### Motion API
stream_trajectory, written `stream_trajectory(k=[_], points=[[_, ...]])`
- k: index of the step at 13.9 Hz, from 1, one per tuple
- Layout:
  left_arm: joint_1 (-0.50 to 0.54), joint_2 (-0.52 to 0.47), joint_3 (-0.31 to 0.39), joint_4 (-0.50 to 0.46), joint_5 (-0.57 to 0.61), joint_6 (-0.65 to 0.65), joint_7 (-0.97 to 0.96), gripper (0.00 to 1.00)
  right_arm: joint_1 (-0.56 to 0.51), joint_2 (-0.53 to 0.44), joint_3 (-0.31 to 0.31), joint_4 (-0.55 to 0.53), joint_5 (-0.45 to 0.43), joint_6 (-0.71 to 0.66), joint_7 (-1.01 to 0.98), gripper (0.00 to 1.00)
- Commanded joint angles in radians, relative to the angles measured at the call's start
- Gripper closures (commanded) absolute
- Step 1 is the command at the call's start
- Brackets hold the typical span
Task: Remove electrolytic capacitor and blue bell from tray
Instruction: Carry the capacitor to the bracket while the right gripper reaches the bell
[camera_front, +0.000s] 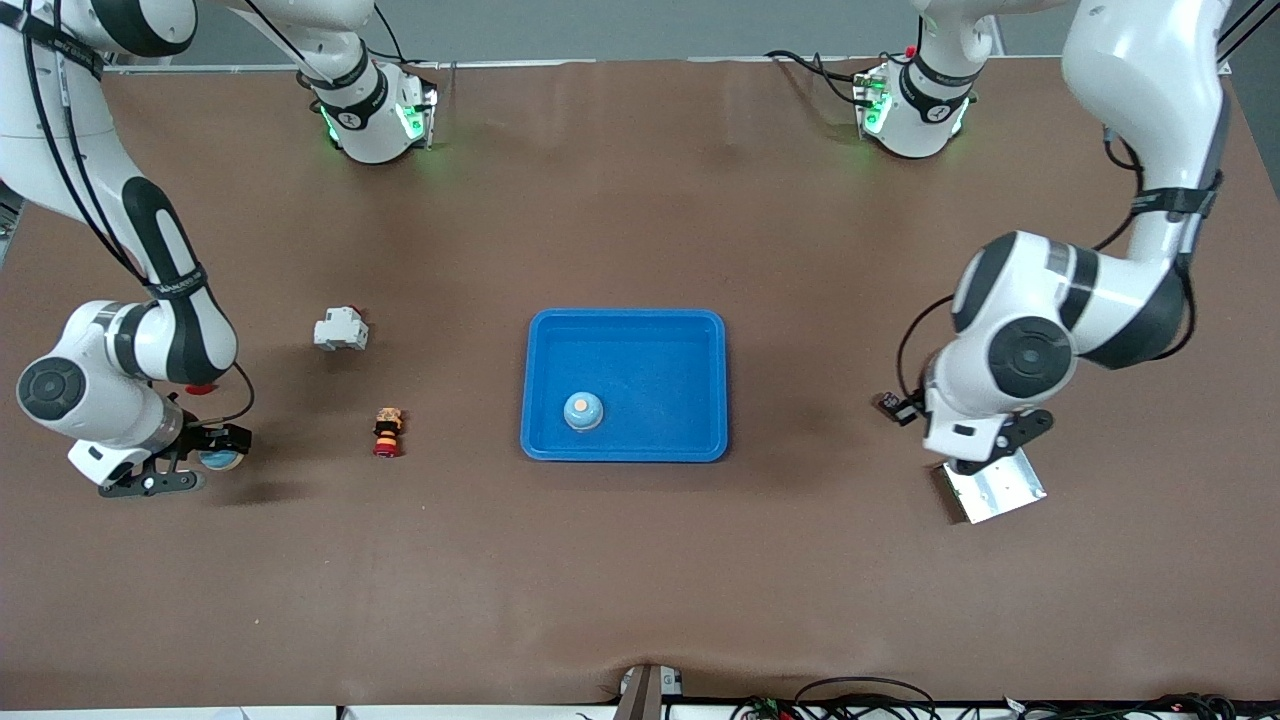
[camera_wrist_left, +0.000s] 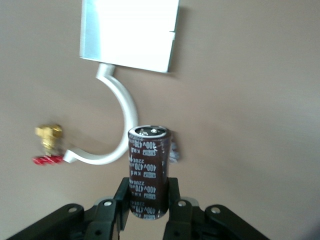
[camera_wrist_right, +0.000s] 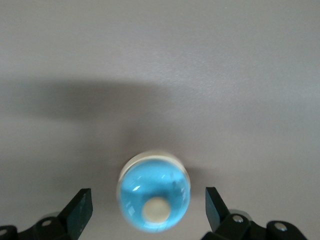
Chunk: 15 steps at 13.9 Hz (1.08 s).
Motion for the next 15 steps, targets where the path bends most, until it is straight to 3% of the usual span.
stream_trajectory(k=[1, 2, 4, 6, 11, 15], points=[[0.074, -0.027, -0.003, -0.072, -0.014, 0.003, 0.08, 1.0, 0.114, -0.105, 0.003, 0.02, -0.011, -0.21, 0.216, 0.0], [0.11, -0.015, -0.005, -0.089, -0.006, 0.011, 0.087, 1.0, 0.142, -0.125, 0.009, 0.008, 0.008, -0.234, 0.308, 0.0], [0.158, 0.005, -0.005, -0.124, -0.006, 0.043, 0.116, 1.0, 0.17, -0.179, 0.061, -0.041, 0.145, -0.239, 0.445, 0.0], [0.198, 0.013, -0.005, -0.186, -0.006, 0.116, 0.12, 1.0, 0.228, -0.222, 0.079, -0.088, 0.198, -0.226, 0.568, 0.0], [0.25, 0.054, -0.002, -0.304, 0.049, 0.322, 0.153, 1.0, 0.475, -0.239, 0.076, -0.17, 0.198, -0.063, 1.02, 0.0], [0.267, 0.062, 0.003, -0.332, 0.087, 0.337, 0.153, 1.0, 0.62, -0.188, 0.075, -0.159, 0.184, 0.002, 1.249, 0.0]])
